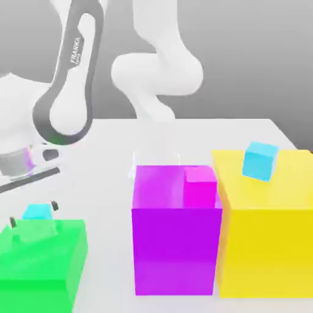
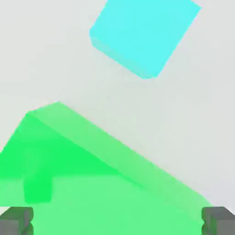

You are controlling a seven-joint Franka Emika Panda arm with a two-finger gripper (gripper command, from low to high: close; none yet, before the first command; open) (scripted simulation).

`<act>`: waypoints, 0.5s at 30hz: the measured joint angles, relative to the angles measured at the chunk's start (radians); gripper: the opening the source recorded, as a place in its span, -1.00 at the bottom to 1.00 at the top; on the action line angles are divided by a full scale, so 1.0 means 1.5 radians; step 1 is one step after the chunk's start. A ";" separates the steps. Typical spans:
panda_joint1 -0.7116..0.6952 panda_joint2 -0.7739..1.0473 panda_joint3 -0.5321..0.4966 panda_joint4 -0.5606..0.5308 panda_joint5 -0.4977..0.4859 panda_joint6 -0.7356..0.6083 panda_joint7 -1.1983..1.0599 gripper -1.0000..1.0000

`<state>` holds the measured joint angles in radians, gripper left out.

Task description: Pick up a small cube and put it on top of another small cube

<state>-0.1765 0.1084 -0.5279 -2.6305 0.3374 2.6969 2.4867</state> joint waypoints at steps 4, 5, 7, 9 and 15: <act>0.023 -0.009 -0.087 -0.055 -0.067 0.055 0.170 0.00; 0.023 -0.001 -0.097 -0.066 -0.065 0.075 0.198 0.00; 0.007 0.025 -0.080 -0.069 -0.025 0.100 0.191 0.00; -0.023 0.056 -0.039 -0.062 0.031 0.120 0.155 0.00; -0.154 0.147 0.125 -0.034 0.193 0.176 0.033 -1.00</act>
<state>-0.4078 0.3286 -0.3404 -2.6818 0.6263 2.9608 2.5367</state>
